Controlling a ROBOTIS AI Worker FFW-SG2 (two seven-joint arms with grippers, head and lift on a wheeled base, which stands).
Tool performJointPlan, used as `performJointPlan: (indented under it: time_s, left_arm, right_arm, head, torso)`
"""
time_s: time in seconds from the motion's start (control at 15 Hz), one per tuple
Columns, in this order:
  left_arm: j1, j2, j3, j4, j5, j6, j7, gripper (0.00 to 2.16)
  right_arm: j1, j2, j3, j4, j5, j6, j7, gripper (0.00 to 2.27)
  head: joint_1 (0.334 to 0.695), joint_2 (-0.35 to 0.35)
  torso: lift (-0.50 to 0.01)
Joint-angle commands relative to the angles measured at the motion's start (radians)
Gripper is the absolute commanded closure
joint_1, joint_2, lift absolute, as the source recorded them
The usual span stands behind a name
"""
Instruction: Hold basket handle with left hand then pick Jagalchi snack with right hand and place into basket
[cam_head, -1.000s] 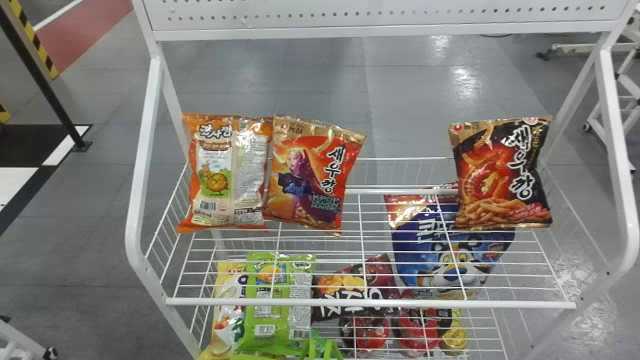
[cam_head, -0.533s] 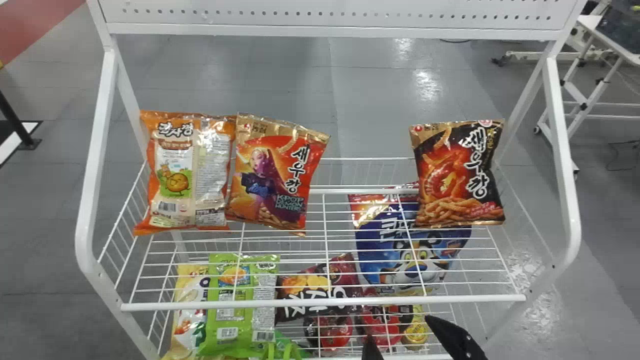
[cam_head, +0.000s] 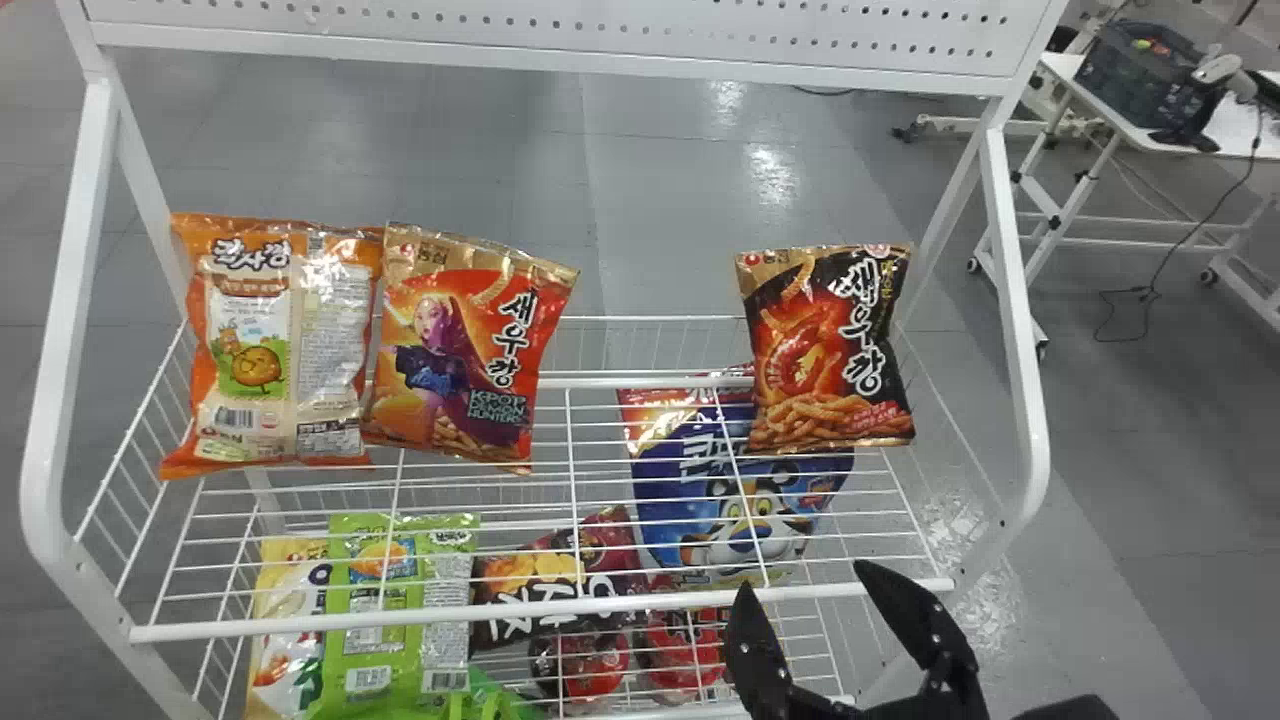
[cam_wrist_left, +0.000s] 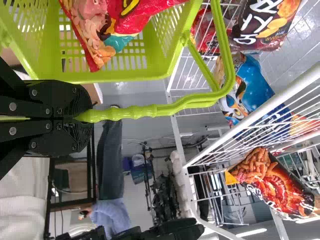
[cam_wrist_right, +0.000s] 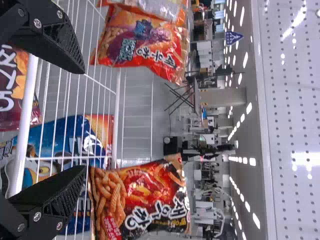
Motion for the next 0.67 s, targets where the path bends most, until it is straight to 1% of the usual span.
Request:
performJointPlan:
  time_s: [0.0, 0.13, 0.33, 0.6]
  left_arm:
    - [-0.002, 0.0, 0.001, 0.0, 0.0, 0.0, -0.003, 1.71]
    - [-0.002, 0.0, 0.003, 0.0, 0.0, 0.0, -0.003, 1.71]
    - [-0.002, 0.0, 0.005, 0.0, 0.001, 0.003, -0.006, 1.71]
    - [-0.002, 0.0, 0.006, 0.0, 0.001, 0.003, -0.011, 1.71]
  right_arm:
    - [0.013, 0.006, -0.058, 0.008, -0.034, -0.012, 0.002, 0.14]
    - [0.02, 0.011, -0.081, 0.011, -0.051, -0.012, 0.012, 0.14]
    - [0.028, 0.018, -0.09, 0.011, -0.057, -0.03, 0.018, 0.14]
    - [0.034, 0.024, -0.09, 0.008, -0.057, -0.036, 0.018, 0.14]
  head:
    - [0.695, -0.207]
    - [0.695, -0.244]
    - [0.695, -0.279]
    - [0.695, -0.285]
  torso:
    - [-0.01]
    - [-0.01]
    - [-0.01]
    - [-0.01]
